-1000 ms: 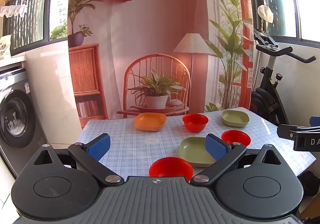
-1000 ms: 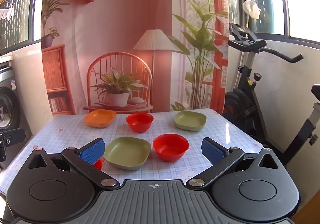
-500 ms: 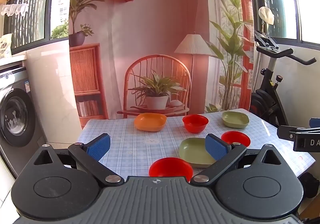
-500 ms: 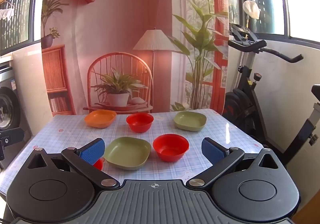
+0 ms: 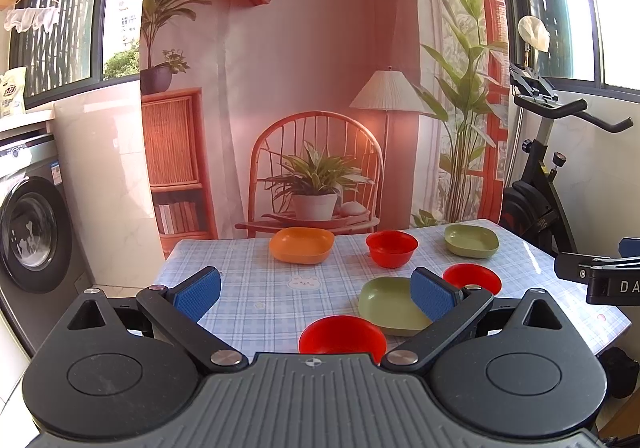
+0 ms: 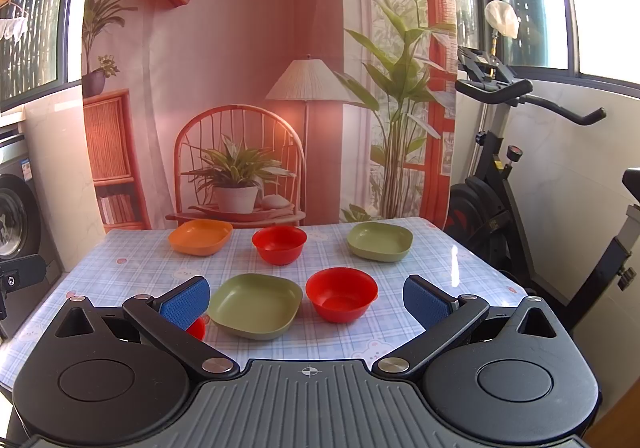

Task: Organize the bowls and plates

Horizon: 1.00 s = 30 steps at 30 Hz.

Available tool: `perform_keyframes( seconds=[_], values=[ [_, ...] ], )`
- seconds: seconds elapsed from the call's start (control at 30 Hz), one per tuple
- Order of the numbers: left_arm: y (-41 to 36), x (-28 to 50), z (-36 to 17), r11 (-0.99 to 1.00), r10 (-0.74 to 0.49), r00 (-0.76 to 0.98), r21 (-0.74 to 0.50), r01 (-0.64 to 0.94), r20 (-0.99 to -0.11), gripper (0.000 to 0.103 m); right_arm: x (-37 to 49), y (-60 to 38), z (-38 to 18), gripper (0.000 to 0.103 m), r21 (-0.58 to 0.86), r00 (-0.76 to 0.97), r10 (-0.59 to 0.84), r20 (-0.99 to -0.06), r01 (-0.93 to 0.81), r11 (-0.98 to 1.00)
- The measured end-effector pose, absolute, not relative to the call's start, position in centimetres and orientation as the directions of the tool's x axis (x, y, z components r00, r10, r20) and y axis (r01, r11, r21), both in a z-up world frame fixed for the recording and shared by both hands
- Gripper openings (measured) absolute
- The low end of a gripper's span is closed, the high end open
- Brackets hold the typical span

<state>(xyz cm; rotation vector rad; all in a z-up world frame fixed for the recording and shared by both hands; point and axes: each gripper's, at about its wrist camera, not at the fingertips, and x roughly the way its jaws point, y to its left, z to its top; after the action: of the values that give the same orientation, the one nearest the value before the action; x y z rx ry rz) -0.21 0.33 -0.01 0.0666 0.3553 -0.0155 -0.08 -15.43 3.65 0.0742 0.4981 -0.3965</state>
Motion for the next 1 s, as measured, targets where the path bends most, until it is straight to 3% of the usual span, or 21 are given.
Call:
perform_keyframes(
  seconds=[1.0],
  values=[
    [0.49,-0.34,-0.08,0.998,-0.002,0.936,0.060,0.025,-0.353,0.102,-0.08,-15.33,3.62,0.103,-0.026,0.804,-0.352,-0.479,0.387,0.922]
  ],
)
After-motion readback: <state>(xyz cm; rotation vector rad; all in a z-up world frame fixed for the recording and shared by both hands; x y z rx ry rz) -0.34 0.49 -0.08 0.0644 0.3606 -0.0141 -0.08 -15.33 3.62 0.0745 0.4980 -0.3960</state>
